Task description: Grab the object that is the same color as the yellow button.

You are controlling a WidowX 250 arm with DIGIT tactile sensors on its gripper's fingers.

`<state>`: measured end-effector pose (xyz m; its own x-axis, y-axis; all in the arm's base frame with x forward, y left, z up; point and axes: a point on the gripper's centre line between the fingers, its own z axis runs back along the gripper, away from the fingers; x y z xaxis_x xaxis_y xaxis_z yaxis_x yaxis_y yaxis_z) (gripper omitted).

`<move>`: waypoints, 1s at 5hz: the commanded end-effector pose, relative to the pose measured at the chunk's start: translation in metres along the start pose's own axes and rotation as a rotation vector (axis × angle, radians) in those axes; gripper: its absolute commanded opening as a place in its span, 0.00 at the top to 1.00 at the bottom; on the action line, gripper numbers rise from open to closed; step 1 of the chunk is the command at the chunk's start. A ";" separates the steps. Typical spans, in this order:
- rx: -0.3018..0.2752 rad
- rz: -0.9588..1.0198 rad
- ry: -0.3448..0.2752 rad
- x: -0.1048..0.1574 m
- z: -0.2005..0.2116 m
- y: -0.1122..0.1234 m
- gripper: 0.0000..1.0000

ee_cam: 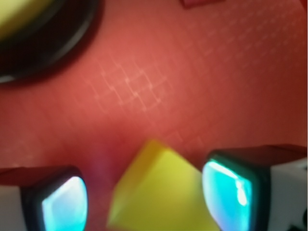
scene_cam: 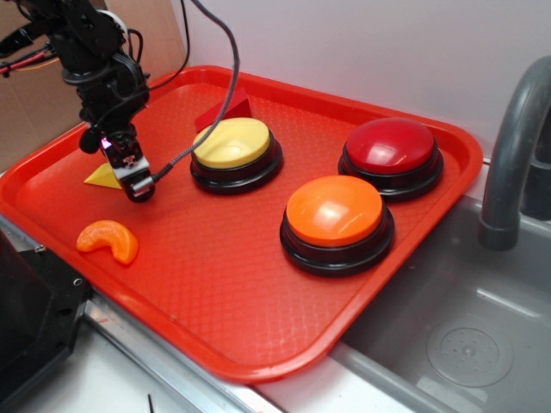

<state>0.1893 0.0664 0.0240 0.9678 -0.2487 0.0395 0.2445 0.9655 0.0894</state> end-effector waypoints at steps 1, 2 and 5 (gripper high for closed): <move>-0.002 0.037 0.024 -0.007 -0.001 0.022 0.00; 0.001 0.102 0.004 -0.013 0.002 0.026 1.00; -0.020 0.458 -0.109 -0.006 0.091 0.023 0.00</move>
<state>0.1808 0.0694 0.1026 0.9702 0.2097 0.1215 -0.2130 0.9769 0.0151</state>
